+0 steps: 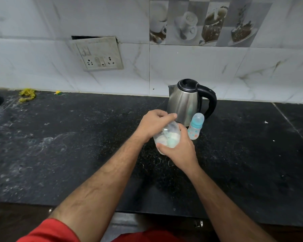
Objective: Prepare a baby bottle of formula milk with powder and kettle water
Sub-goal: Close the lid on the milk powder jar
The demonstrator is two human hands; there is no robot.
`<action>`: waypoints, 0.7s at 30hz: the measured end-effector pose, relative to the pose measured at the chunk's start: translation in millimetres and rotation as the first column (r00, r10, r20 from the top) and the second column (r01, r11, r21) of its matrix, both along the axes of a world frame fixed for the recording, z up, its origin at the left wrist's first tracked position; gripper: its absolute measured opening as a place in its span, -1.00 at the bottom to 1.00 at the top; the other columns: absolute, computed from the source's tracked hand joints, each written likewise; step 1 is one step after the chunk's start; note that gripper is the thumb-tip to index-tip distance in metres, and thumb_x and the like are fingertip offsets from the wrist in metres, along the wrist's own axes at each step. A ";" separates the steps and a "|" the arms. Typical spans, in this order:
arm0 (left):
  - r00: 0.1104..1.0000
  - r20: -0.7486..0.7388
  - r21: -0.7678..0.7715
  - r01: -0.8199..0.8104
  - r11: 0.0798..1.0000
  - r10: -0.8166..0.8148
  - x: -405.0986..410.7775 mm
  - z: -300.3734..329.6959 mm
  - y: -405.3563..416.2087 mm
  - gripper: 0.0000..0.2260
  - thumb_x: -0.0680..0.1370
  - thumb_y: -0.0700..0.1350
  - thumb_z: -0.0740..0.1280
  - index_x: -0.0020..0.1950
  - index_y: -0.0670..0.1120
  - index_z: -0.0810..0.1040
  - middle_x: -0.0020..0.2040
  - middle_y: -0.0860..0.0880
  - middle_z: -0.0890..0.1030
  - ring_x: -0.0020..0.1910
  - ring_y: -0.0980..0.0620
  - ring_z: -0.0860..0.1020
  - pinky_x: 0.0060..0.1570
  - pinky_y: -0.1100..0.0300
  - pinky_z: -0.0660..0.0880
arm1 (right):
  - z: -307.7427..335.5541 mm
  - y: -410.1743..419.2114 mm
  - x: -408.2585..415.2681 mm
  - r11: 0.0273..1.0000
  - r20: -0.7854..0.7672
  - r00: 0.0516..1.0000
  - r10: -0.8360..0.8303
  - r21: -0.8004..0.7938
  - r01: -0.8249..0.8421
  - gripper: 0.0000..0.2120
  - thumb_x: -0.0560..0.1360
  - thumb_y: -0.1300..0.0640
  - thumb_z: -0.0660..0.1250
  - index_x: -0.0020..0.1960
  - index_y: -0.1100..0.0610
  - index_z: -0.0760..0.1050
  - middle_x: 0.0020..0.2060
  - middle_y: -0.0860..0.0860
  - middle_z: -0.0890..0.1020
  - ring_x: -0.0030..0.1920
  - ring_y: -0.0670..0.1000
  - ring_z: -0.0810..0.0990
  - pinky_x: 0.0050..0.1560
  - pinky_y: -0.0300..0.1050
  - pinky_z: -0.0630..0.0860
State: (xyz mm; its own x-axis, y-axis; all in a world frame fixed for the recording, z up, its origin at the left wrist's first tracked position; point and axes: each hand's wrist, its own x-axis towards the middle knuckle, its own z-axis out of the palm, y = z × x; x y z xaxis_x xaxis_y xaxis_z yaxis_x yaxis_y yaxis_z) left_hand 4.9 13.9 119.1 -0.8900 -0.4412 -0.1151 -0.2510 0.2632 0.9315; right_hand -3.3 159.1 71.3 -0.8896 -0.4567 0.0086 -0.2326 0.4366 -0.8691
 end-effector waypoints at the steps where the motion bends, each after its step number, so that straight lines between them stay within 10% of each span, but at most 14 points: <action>1: 1.000 -0.005 0.005 0.005 1.000 -0.005 -0.6 -0.4 -0.9 -0.67 0.37 0.22 0.43 -0.09 -0.01 0.69 -0.05 0.07 0.72 -0.05 0.07 0.68 0.08 0.01 0.61 | -1.0 1.4 -3.0 0.998 0.066 0.997 0.026 -0.061 -0.022 -0.11 0.14 -0.18 0.52 0.40 -0.12 0.27 0.17 -0.15 0.57 0.13 -0.10 0.58 0.15 0.00 0.57; 21: 0.986 -0.144 0.111 0.103 0.988 -0.087 -3.9 13.7 9.3 -0.49 0.33 -0.01 0.47 0.27 -0.08 0.60 0.12 -0.01 0.67 0.06 0.10 0.66 0.08 0.17 0.60 | 9.9 12.0 -28.9 0.951 0.175 0.970 0.171 -0.288 -0.116 -0.23 0.23 0.10 0.58 0.37 0.11 0.37 0.16 -0.01 0.63 0.14 -0.09 0.63 0.14 -0.16 0.55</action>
State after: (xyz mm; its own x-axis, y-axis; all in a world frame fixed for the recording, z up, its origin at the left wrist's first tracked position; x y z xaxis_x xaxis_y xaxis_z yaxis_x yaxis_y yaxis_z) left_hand 1.0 23.2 132.9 -0.9382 -0.3445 -0.0343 -0.0969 0.1663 0.9813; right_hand -32.1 171.1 81.2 -0.8113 -0.5844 -0.0161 -0.0886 0.1502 -0.9847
